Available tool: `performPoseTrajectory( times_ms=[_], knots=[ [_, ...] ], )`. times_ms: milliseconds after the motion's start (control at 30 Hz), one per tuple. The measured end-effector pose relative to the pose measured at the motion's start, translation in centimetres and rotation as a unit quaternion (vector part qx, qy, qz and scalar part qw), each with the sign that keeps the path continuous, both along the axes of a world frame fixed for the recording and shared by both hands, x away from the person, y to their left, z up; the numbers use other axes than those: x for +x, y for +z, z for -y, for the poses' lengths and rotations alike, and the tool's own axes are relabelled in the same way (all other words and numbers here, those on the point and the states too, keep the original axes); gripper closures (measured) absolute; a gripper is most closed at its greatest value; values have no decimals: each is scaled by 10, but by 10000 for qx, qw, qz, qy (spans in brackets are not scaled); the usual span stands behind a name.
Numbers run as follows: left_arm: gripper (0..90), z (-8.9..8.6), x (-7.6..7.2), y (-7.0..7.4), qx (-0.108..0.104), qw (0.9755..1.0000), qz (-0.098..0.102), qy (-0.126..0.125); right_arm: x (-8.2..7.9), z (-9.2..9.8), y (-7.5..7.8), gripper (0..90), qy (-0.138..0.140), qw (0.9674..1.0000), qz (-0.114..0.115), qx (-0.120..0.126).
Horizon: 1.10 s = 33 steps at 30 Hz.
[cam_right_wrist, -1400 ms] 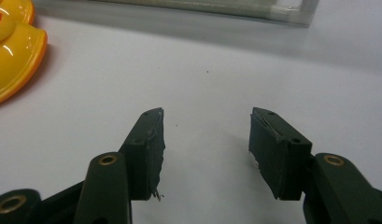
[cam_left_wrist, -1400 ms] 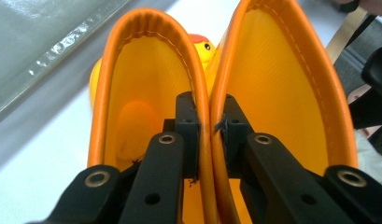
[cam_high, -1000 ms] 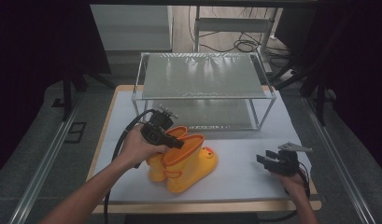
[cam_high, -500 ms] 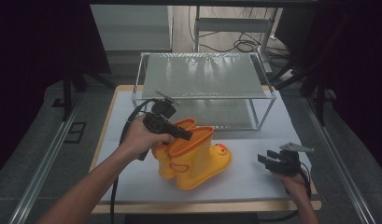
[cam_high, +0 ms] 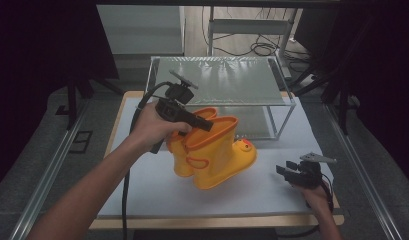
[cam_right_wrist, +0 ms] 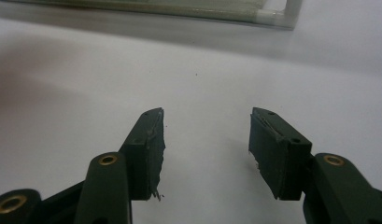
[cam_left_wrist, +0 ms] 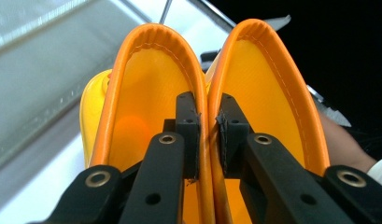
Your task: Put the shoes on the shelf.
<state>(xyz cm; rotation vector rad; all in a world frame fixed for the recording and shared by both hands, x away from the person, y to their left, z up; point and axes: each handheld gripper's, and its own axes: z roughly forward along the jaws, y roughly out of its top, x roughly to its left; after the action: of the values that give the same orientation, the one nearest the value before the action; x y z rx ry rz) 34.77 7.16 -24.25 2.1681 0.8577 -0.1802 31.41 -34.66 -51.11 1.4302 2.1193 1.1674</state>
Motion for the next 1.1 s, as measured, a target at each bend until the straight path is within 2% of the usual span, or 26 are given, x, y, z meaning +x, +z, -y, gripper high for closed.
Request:
performPoseTrajectory(
  times_ms=[267,533,667,867,967,1100],
  knots=[
    [816,9,13,35,-180,9998,71,34,0,1,-1,456,-18,10000,0,14],
    [817,24,25,61,-130,9998,130,52,1,2,-1,456,-43,10000,-25,39],
    [817,26,30,75,-192,9997,151,60,1,4,-1,457,-57,10000,-22,45],
    [817,24,47,92,-314,9990,197,240,1,5,-1,457,-62,10000,-16,61],
    [817,21,58,97,-366,9982,215,412,1,6,-1,457,-71,9999,-6,78],
    [817,18,78,100,-336,9966,262,711,1,6,-1,458,-97,9999,-18,95]
  ],
)
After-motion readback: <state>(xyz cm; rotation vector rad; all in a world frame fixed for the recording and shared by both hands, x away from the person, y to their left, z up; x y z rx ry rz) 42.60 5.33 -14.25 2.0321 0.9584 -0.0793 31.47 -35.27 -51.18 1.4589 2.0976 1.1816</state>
